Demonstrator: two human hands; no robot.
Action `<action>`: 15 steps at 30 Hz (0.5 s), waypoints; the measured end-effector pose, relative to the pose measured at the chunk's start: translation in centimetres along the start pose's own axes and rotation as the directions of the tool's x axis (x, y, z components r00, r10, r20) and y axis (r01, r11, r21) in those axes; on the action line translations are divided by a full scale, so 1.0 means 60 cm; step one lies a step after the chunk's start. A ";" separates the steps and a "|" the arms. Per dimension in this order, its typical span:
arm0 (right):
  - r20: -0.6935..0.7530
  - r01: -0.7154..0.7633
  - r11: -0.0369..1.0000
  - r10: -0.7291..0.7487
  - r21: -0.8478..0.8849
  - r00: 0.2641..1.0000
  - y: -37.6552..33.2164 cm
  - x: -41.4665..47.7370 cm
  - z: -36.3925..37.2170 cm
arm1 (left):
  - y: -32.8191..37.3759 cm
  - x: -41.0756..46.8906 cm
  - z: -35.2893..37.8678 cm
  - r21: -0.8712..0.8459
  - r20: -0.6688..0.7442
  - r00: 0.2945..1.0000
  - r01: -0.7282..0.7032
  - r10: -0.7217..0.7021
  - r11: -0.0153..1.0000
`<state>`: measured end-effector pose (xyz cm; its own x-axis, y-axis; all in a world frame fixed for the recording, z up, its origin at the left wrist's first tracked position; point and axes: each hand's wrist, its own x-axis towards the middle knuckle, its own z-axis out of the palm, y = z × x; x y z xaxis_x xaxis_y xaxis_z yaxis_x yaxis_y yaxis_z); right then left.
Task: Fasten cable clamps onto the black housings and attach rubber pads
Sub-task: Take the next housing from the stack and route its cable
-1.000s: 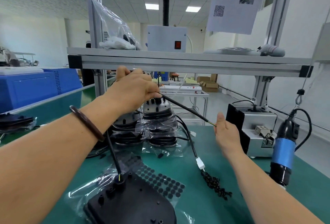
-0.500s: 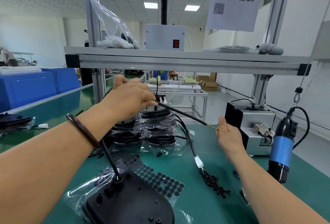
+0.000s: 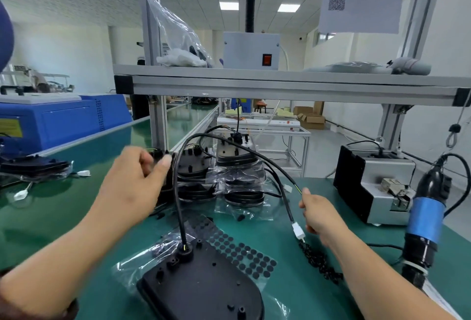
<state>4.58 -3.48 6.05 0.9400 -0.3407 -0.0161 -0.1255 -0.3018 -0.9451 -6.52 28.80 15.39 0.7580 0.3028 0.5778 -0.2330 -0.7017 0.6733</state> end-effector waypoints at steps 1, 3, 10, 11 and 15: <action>0.016 0.018 0.999 -0.018 -0.030 1.000 -0.002 -0.002 0.000 | -0.015 -0.026 -0.005 -0.005 0.145 0.980 0.142 -0.139 0.990; 0.069 0.057 0.996 -0.053 -0.062 0.996 -0.007 -0.011 0.000 | -0.035 -0.066 -0.005 0.056 0.418 0.875 0.245 -0.246 0.968; 0.345 0.211 0.970 -0.159 -0.121 0.925 -0.032 -0.075 0.014 | -0.050 -0.089 0.043 0.197 0.532 0.836 0.027 -0.130 0.980; 0.347 0.202 0.973 -0.152 -0.113 0.925 -0.033 -0.081 0.016 | -0.049 -0.087 0.047 0.188 0.543 0.831 0.023 -0.124 0.982; 0.335 0.151 0.983 -0.109 -0.101 0.936 -0.034 -0.095 0.018 | -0.042 -0.085 0.062 0.060 0.632 0.772 0.040 -0.069 0.997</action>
<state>-0.16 0.04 7.70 0.9997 0.0122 -0.0214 -0.0139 -0.4384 -0.8987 -7.57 26.61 9.04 0.9862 -0.1253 0.1081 -0.1654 -0.7263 0.6672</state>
